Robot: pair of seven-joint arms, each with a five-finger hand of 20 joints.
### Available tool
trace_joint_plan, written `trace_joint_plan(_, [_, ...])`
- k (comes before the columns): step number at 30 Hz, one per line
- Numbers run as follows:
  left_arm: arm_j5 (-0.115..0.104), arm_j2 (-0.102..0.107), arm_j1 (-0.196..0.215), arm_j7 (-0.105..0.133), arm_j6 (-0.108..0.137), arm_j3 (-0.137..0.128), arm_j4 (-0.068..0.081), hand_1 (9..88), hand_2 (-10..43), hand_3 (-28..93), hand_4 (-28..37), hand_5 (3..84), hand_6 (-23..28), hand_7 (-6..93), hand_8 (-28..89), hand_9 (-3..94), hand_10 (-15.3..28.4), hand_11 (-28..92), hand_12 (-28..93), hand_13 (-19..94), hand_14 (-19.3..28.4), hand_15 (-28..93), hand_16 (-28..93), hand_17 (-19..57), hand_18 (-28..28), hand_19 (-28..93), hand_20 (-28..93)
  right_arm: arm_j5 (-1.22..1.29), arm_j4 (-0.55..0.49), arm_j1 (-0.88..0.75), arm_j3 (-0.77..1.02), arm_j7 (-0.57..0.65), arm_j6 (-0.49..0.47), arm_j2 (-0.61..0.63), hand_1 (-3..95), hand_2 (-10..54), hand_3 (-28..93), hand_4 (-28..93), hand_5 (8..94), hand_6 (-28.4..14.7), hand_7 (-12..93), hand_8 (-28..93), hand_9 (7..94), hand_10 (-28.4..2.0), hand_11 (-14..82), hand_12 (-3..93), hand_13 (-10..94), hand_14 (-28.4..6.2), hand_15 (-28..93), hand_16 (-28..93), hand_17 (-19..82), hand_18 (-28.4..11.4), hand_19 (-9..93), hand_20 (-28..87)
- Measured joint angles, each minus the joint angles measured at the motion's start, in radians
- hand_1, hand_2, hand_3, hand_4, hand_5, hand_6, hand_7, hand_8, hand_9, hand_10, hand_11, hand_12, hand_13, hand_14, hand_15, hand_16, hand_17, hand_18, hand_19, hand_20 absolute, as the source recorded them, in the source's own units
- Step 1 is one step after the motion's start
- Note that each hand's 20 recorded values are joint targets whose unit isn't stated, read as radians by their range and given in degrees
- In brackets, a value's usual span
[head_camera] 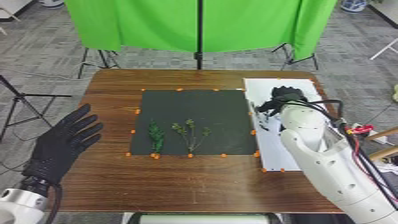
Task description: Arrange flowers
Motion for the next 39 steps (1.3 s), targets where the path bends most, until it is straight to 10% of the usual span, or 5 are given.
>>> trace_joint_plan(23, [0.000,0.000,0.000,0.000,0.008,0.004,0.000,23.9,-2.9,70,-27.7,25.3,1.5,20.4,-12,22.1,10.0,20,16,16,13.2,29,-1,-11.8,18.8,39,7,-0.001,0.046,0.029,-0.057,-0.049,-0.007,-0.026,20.1,-4.8,72,-28,74.5,-2.1,34,-18,82.6,-11.0,39.1,27.8,74,-7.7,72,31,39,-21.7,93,43])
trace_joint_plan(39, [0.000,-0.003,0.000,-0.004,0.000,0.003,0.000,23.9,-2.8,70,-27.6,25.3,1.5,20.5,-12,22.1,10.1,20,16,16,13.2,29,-1,-11.8,18.8,39,7,-0.087,0.064,0.028,-0.059,-0.138,-0.013,-0.043,67.2,-9.5,43,-28,80.3,0.9,44,-5,91.7,-5.9,40.6,29.6,82,-3.6,72,35,44,-19.5,93,45])
